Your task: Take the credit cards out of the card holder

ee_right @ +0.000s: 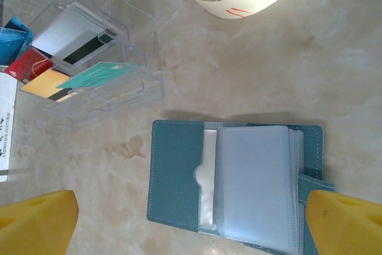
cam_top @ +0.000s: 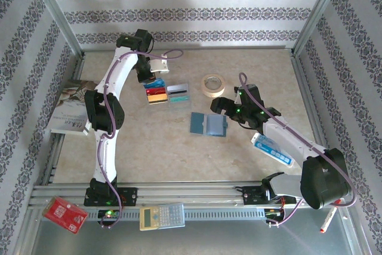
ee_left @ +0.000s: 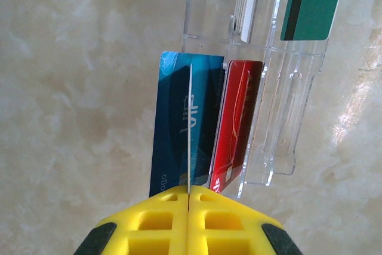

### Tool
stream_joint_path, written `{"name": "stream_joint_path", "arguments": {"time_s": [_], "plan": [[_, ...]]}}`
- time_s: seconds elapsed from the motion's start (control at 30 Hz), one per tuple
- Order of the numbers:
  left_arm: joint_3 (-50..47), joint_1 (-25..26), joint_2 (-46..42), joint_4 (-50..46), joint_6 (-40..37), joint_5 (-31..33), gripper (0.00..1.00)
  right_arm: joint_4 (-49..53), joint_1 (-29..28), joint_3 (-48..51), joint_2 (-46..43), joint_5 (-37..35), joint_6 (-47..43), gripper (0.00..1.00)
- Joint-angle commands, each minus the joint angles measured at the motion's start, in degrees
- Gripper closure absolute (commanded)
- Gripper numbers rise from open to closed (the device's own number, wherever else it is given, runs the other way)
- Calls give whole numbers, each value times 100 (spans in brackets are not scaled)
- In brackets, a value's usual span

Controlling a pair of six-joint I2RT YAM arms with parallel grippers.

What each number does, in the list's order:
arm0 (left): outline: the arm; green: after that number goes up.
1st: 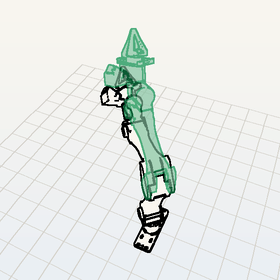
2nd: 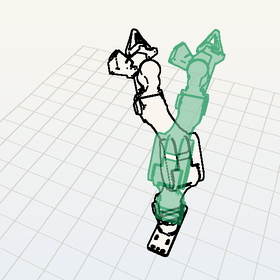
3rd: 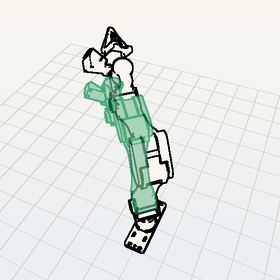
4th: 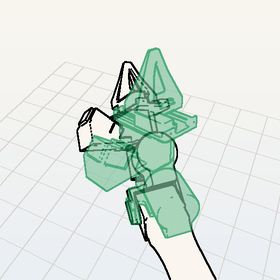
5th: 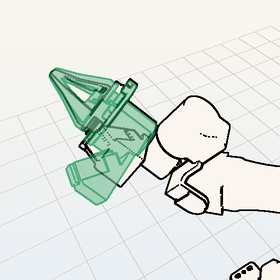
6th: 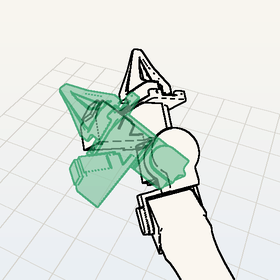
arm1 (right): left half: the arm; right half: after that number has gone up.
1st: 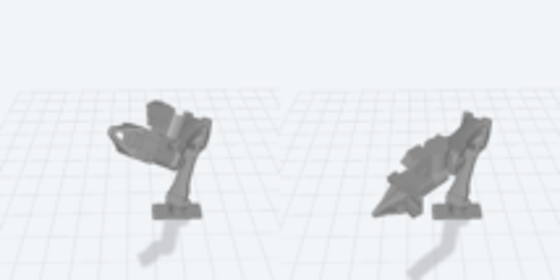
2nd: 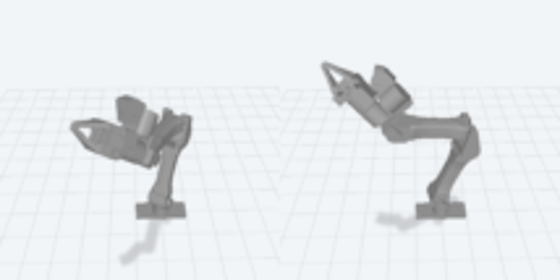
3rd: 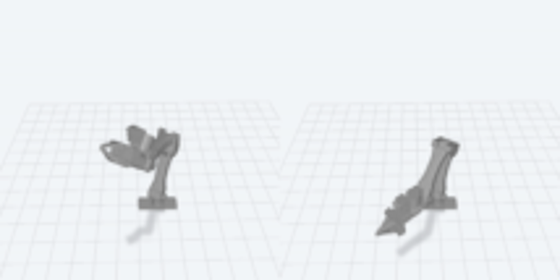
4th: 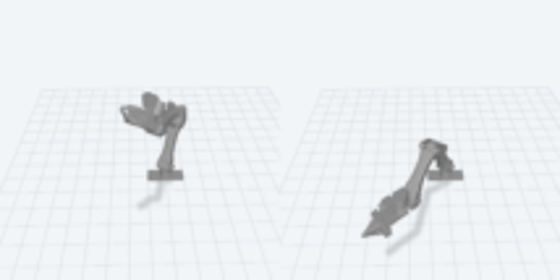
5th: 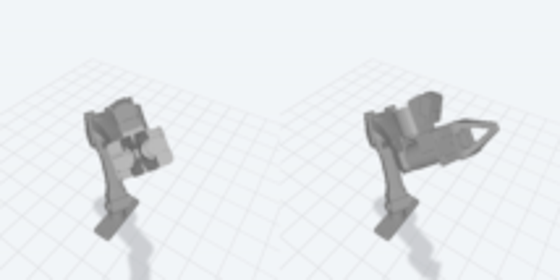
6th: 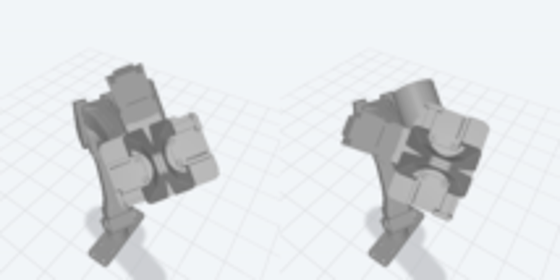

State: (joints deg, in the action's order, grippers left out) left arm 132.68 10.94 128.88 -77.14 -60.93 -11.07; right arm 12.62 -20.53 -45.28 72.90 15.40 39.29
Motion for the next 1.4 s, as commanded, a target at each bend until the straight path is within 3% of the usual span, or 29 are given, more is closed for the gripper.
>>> {"name": "stream_joint_path", "arguments": {"time_s": [0.0, 0.3, 0.47, 0.67, 0.8, 0.93, 1.1, 1.27, 1.3, 1.37], "plan": [[170, 66, 174, -127, -262, 102, 92, 109, -60, -173, -4, -127, 70, 2], [297, 133, 253, -40, -177, 154, 80, 85, -65, -177, 70, -66, 79, 2], [503, 131, 218, 17, -45, 95, 79, 77, -66, -174, 73, -46, 66, 2], [714, 121, -45, -26, 233, -533, 77, 94, -65, -177, 40, -122, -7, 2], [664, 108, -412, 235, 818, -853, 69, 353, -22, -389, -53, -407, -293, 2], [485, 52, -812, 859, 2035, -590, 61, 628, 120, -701, -242, -833, -662, 2], [-897, 22, -1816, 2359, 3354, -2, 47, 775, 319, -1005, -464, -1257, -1043, 2], [-3771, 5, -3639, 5086, 4784, 1214, 5, 880, 448, -1079, -629, -1542, -1331, 2], [-4257, 0, -3979, 5508, 5003, 1398, 0, 889, 475, -1062, -665, -1610, -1382, 2], [-5318, -45, -4757, 6386, 5471, 1685, 0, 925, 545, -1053, -739, -1894, -1532, 2]]}}
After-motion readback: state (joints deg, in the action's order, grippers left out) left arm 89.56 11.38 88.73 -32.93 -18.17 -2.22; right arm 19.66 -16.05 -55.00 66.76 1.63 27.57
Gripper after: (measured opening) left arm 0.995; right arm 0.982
